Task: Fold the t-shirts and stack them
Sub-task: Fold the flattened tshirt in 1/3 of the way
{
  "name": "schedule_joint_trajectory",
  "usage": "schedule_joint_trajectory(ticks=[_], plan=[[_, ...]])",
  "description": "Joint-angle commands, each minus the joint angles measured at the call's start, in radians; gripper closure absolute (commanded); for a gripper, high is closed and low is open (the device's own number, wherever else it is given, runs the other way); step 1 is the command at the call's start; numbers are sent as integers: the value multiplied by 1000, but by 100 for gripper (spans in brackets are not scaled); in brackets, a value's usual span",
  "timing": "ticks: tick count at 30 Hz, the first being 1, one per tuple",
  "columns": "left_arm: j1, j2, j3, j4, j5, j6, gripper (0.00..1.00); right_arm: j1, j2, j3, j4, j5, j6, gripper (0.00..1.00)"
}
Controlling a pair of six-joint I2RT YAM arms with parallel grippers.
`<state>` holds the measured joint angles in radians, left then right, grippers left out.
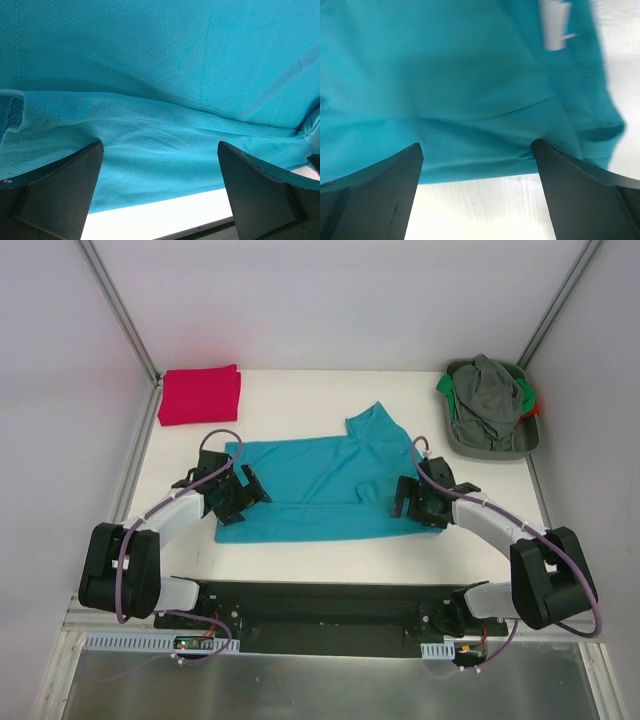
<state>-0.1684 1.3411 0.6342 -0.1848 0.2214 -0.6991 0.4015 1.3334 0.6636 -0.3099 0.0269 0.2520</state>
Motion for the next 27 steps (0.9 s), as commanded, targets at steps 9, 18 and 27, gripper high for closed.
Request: schedule_joint_trajectory(ticks=[9,18,27], plan=[[7,-42,-70,-111,-62,12,1,-87,-54,53,-63,60,-59,4],[7,-94,-82,-111,-47,21,1,5,-157,53,-57,-36,-129,4],[6,-92,-106,-111,-31,7,1,155,154,165,-118,116,-65,4]])
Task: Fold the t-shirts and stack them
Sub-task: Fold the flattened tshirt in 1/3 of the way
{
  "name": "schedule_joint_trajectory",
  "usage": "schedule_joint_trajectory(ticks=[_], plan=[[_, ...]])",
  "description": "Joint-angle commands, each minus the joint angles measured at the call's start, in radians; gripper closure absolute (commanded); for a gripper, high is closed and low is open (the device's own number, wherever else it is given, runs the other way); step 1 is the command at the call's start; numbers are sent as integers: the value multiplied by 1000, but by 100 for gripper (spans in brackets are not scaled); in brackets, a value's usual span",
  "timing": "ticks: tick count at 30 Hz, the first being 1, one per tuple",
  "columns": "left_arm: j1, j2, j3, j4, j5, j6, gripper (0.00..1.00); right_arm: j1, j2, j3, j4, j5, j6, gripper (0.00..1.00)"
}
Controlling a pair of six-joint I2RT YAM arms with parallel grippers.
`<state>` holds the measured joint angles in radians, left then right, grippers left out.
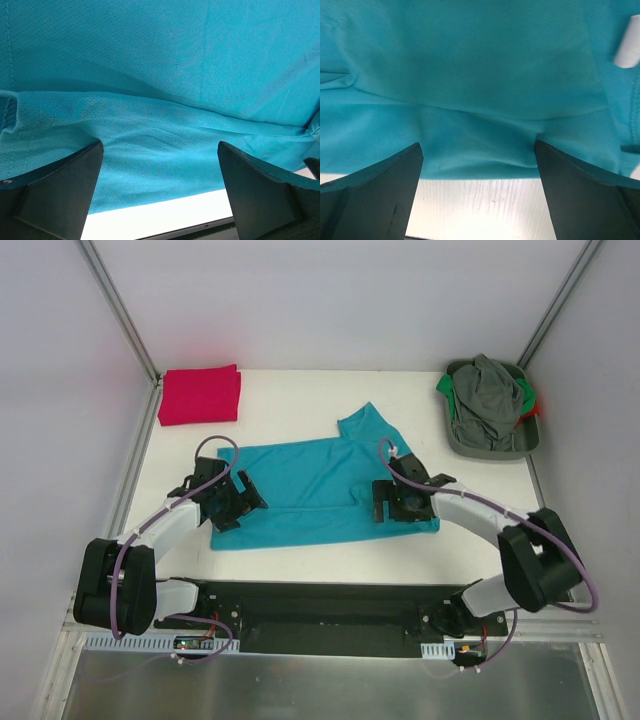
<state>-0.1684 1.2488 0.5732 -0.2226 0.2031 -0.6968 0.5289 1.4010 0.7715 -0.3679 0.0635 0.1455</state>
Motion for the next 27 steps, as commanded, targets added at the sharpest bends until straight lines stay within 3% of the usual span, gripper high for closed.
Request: schedule_joint_trajectory(ticks=[1,6,14,19,27], plan=[[6,-8,-49,-73,-7,6,1,32,95,48,-66,96,67,4],[-16,-66,-99,-73,-1,-16,1,34,-20,-98,-55,133,175,4],[-92,-164,-180,-73,9,-92,1,39,-354,-342,-141,104,336,4],[-106,-235,-223,-75,38,-112,1,56,-536,-356,-200,44,374,4],[-111,-347,-277,-118,79,-171,1,57,-576,-359,-312,78,394,4]])
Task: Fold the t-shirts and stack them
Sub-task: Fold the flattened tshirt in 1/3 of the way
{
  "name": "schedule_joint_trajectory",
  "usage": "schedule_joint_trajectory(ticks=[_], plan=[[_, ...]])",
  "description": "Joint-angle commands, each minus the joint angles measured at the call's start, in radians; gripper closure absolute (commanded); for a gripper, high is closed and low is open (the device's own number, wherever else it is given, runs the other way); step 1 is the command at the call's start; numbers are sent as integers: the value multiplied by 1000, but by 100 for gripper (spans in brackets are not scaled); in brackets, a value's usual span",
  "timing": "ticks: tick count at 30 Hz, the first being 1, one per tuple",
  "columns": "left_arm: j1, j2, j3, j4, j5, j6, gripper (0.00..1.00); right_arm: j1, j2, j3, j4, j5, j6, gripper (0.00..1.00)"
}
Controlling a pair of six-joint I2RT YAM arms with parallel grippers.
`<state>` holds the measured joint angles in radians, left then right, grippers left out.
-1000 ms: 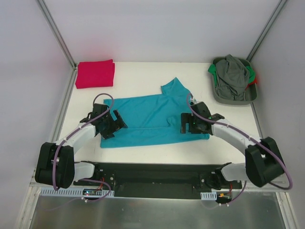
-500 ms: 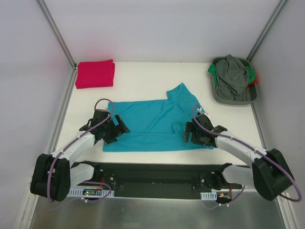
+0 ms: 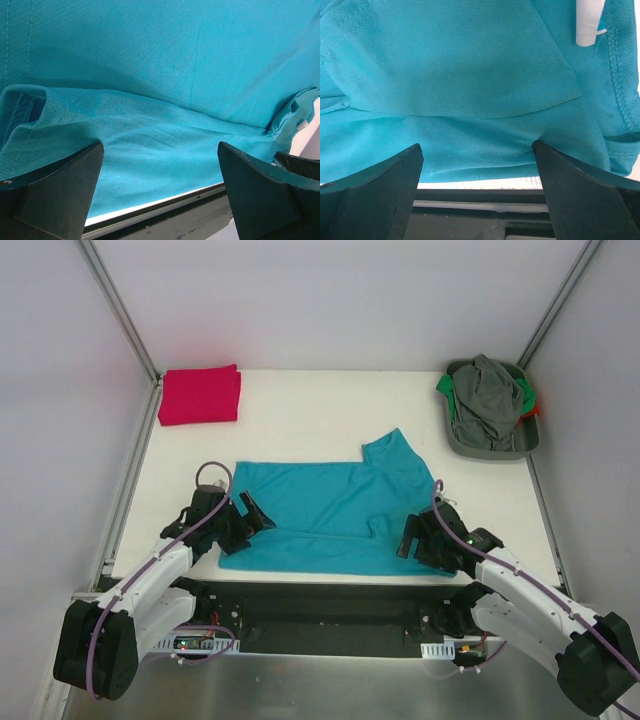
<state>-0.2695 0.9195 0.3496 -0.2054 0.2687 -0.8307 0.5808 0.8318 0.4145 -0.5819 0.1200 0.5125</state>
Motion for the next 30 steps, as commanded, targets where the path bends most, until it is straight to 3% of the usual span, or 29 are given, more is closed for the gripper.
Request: schedule_joint_trajectory(ticks=[1,10,14,22,26,30], plan=[[-10,-24,-61,-144,18,-41,1,7,-7,0,-96,29,26,4],[-10,-67,-72,-193,-23,-30,1,5,3,10,-81,72,9,4],[-10,-74,15,-298,-141,8,1,7,-26,24,-105,95,4,4],[-10,-65,207,-305,-151,103,1,4,-66,167,-9,99,-192,4],[-7,-10,327,-305,-230,123,1,-7,18,303,39,180,-290,4],[25,148,465,-305,-307,131,1,-84,209,478,71,170,-379,4]])
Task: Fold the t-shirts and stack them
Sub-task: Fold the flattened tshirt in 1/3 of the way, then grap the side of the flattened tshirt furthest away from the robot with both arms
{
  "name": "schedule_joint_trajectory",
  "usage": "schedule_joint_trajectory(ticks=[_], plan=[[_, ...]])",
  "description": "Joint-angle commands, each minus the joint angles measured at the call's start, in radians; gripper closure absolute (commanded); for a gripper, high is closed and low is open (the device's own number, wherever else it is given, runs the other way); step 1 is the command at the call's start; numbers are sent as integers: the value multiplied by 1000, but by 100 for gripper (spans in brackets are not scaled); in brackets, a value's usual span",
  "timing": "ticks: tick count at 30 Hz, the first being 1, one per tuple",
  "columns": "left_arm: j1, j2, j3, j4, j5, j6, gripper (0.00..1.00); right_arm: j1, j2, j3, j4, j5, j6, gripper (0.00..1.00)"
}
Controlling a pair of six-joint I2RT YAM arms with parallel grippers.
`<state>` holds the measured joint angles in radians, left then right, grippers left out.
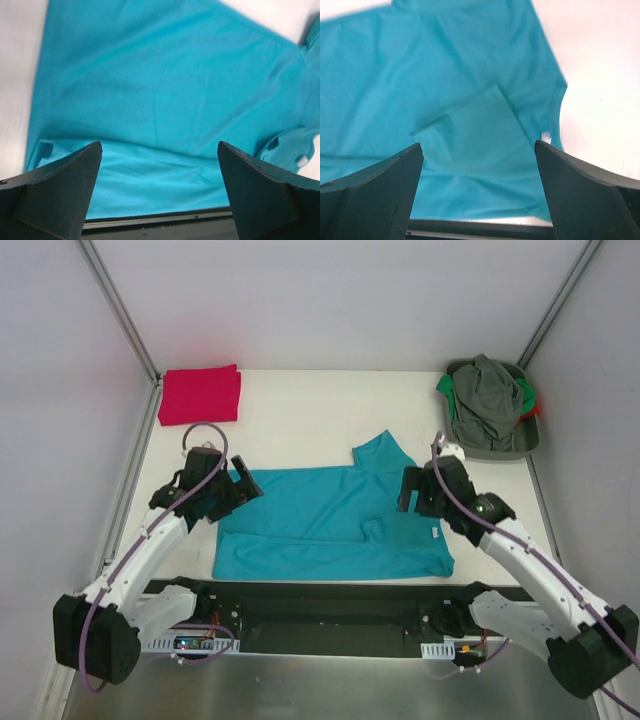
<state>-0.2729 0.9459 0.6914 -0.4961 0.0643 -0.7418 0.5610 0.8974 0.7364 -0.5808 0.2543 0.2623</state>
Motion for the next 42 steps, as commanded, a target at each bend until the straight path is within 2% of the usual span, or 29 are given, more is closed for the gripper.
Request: schedule_joint_trajectory(ticks=[1,6,13,15,19,23,29,31,35,39,42], plan=[[50,169,167,-18,-98,57,1,-102,208,200,71,-1,-139,4],[175,443,336,-16,-40,93,1,-220,533,441,124,-182,-201,4],[218,738,557,-33,-84,114,3,-266,1027,871,154,-243,-319,4],[233,803,618,-36,-81,107,10,-289,1148,999,138,-309,-336,4],[251,895,674,-44,-81,84,32,-331,1343,1262,81,-432,-356,2],[256,953,692,-62,-71,67,39,-335,1443,1379,73,-449,-377,2],[256,991,688,-104,-84,59,44,-334,1564,1474,43,-474,-440,1],[256,1004,685,-128,-93,56,47,-335,1588,1500,9,-498,-440,4],[255,1024,671,-130,-66,50,65,-335,1598,1494,-2,-569,-437,11],[255,1039,680,-130,-20,45,79,-335,1594,1468,-19,-593,-433,18],[255,1039,685,-131,-12,45,95,-335,1592,1451,-48,-566,-434,22]])
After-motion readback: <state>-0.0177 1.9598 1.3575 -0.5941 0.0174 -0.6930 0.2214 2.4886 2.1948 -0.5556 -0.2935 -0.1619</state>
